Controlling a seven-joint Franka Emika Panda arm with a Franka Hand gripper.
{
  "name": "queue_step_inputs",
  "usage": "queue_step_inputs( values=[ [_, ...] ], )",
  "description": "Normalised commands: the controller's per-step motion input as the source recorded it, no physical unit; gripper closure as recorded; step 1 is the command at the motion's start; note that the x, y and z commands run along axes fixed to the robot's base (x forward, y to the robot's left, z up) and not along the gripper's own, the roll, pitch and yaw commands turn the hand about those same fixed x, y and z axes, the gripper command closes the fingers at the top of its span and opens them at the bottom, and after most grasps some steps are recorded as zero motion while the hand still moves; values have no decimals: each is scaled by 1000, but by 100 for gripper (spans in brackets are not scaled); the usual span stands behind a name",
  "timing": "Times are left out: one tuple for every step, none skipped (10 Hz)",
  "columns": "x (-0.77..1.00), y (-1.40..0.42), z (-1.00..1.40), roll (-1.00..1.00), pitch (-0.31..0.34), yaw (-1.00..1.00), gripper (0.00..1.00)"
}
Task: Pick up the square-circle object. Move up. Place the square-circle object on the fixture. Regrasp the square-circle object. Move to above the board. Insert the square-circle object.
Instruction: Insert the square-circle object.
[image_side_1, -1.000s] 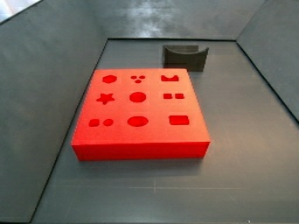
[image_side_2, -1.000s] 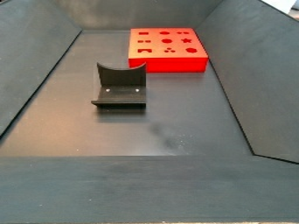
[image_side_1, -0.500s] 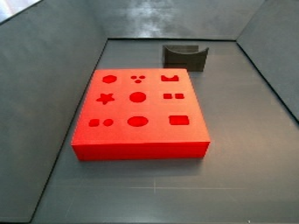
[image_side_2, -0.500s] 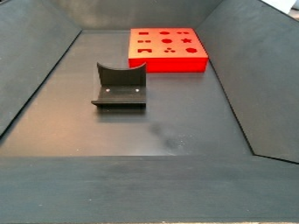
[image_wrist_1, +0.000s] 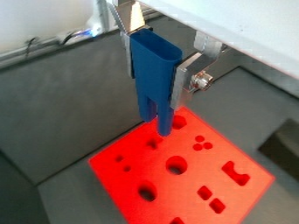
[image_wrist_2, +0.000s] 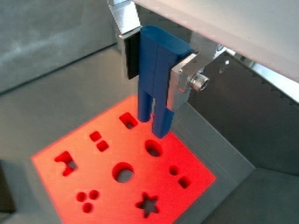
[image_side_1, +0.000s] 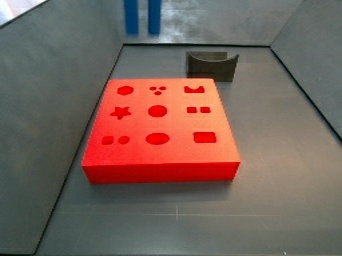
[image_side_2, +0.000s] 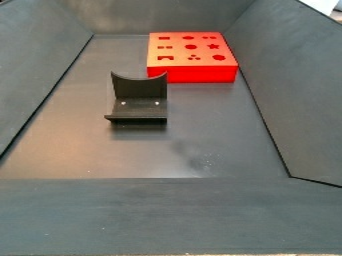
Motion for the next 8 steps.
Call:
queue_step_inputs(
  values=[
    [-123, -51, -994, -71, -41, 0, 100],
    [-89, -6, -837, -144, -83, -120, 100],
    [0, 0, -749, -186, -99, -66, 100],
    [0, 0, -731, -200, -104, -37, 100],
    [-11, 0, -749, -190, -101, -20, 100],
    [-74, 0, -831, -131, -107, 0, 100],
    [-211, -31, -943, -6, -161, -9, 100],
    [-331, -51, -869, 0, -207, -3, 100]
  ],
)
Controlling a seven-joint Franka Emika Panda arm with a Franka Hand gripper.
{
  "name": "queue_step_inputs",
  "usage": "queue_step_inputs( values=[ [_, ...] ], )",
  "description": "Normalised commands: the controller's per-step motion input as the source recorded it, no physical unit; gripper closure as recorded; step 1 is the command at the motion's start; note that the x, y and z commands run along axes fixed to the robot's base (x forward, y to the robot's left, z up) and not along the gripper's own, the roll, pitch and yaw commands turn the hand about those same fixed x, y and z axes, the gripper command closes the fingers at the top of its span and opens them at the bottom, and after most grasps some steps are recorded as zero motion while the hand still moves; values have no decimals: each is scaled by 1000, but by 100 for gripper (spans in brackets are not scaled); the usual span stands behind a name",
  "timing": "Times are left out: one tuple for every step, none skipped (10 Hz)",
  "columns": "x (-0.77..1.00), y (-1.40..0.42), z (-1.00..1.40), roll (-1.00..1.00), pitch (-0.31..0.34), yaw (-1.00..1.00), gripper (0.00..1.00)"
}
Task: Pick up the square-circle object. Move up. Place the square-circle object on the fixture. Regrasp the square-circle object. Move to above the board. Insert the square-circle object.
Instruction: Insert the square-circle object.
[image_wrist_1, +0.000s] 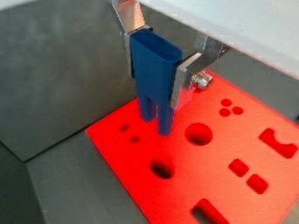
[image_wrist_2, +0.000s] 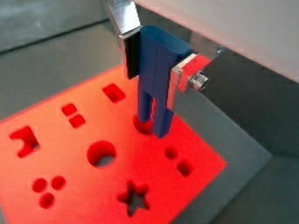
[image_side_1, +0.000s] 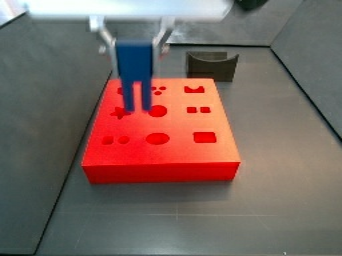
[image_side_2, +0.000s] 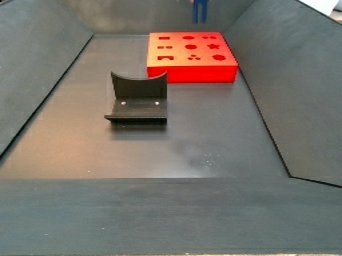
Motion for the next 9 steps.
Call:
queue_step_inputs(
  values=[
    [-526, 0, -651, -7, -303, 0, 100],
    [-440, 0, -549, -74, -320, 0, 100],
    [-311, -89, -471, -57, -309, 20, 100],
    [-143, -209, -297, 0, -204, 60, 100],
    [-97, -243, -114, 59, -124, 49, 100],
    [-114, -271, 0, 107, -87, 57, 100],
    [-177, -163, -3, 136, -79, 83, 100],
    [-243, -14, -40, 137, -86, 126, 100],
    [-137, 0, -40, 134, -57, 166, 100]
  ],
)
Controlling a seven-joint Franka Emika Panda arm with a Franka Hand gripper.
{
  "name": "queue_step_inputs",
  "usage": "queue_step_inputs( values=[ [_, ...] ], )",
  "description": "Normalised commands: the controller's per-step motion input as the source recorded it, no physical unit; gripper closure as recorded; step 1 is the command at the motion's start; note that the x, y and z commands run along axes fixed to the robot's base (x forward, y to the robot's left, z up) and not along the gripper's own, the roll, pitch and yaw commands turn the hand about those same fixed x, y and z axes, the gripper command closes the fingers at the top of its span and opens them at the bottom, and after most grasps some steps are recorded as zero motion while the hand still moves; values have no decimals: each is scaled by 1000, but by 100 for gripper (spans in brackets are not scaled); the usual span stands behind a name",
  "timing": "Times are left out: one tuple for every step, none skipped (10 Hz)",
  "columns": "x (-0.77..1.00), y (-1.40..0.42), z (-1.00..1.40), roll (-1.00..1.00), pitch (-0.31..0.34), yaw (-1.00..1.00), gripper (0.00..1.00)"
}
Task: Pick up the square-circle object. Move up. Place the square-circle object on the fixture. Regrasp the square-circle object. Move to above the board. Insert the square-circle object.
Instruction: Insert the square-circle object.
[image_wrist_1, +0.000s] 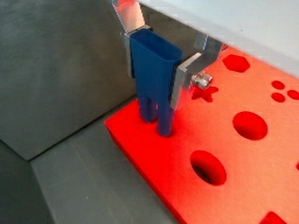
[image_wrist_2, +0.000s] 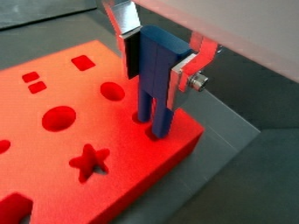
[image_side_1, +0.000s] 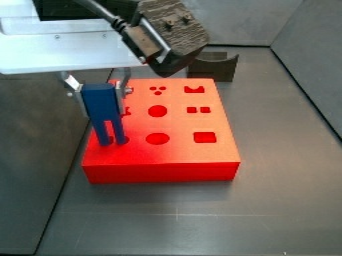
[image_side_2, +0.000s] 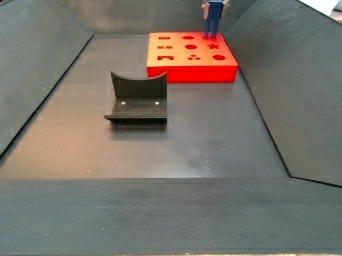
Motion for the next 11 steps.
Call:
queue_step_inputs(
  values=[
    [0, 0, -14, 96, -17, 183, 100],
    [34, 0, -9, 63, 0, 134, 100],
    [257, -6, -109, 47, 3, 0, 100],
    [297, 0, -194, 59, 17, 0, 100],
    [243, 0, -286, 87, 26, -11, 100],
    [154, 0, -394, 86, 11, -83, 100],
    [80, 0, -700, 59, 0, -103, 100],
    [3, 0, -751, 111, 0, -166, 100],
    [-31, 74, -571, 154, 0, -109, 100],
    [-163, 89, -480, 163, -13, 0, 100],
    [-97, 83, -514, 170, -43, 0, 100]
  ],
)
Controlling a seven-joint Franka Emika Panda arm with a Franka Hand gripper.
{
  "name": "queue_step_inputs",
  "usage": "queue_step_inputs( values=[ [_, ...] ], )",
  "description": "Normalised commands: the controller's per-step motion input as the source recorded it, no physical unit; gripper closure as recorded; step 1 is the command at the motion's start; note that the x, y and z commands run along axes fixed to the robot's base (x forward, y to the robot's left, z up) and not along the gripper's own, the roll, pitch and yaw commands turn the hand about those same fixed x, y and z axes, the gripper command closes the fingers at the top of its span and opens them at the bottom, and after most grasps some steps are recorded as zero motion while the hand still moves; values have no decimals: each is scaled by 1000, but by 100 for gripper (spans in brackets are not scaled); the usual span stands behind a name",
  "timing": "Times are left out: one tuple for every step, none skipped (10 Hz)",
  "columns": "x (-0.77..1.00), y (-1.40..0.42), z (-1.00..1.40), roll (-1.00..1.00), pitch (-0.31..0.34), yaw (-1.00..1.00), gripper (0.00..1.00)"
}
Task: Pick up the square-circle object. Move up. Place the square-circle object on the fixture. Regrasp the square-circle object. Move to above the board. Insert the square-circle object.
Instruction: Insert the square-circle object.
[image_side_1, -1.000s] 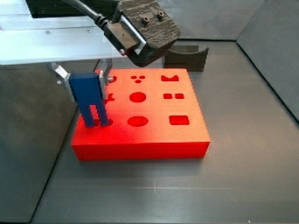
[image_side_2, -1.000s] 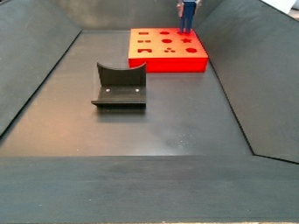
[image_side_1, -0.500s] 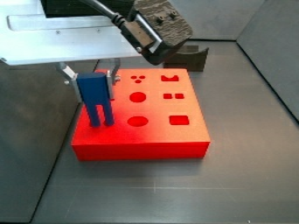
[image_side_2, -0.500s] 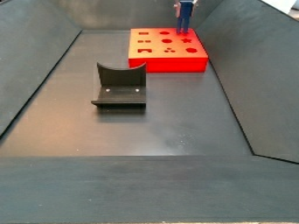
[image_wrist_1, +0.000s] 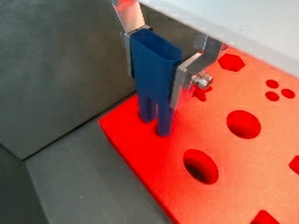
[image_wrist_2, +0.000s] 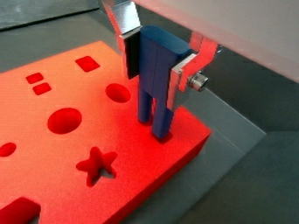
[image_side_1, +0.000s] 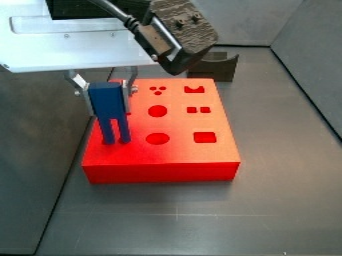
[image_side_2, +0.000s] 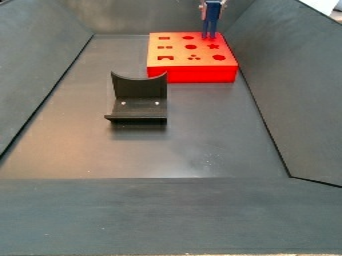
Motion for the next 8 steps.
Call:
queue_step_inputs(
  values=[
    [-20, 111, -537, 177, -86, 120, 100],
    [0, 34, -666, 163, -136, 183, 100],
    [-80, 0, -823, 129, -187, 100, 100],
    [-157, -134, -677, 93, -181, 40, 100],
    [0, -154, -563, 27, -107, 14, 100],
    [0, -191, -554, 14, -84, 0, 100],
    [26, -200, -529, 0, -60, 0, 100],
    [206, -131, -580, 29, 0, 0, 100]
  ],
)
